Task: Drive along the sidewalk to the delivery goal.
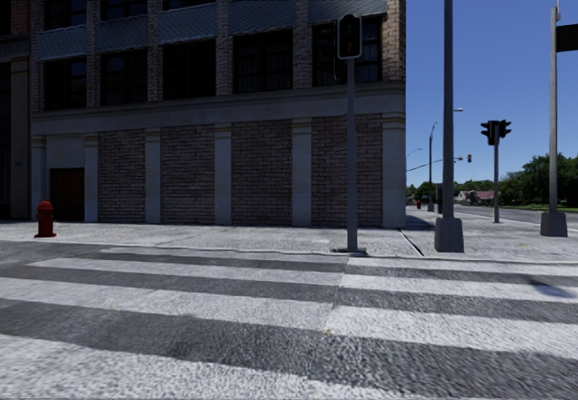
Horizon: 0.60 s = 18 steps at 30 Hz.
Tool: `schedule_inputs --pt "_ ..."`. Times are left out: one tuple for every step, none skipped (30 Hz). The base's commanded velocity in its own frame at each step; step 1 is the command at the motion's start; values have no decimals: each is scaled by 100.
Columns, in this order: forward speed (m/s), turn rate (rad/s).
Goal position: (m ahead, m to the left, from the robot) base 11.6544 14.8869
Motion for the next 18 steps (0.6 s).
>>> schedule_inputs --pt "200 0" --pt "200 0" --pt "200 0" --pt "200 0" --pt "200 0" --pt "200 0" --pt "200 0" --pt "200 0" --pt "200 0" --pt "200 0" --pt "200 0" --pt "200 10" --pt "200 10" --pt "200 27" --pt "200 29" --pt "200 29" --pt "200 29" --pt "200 29"
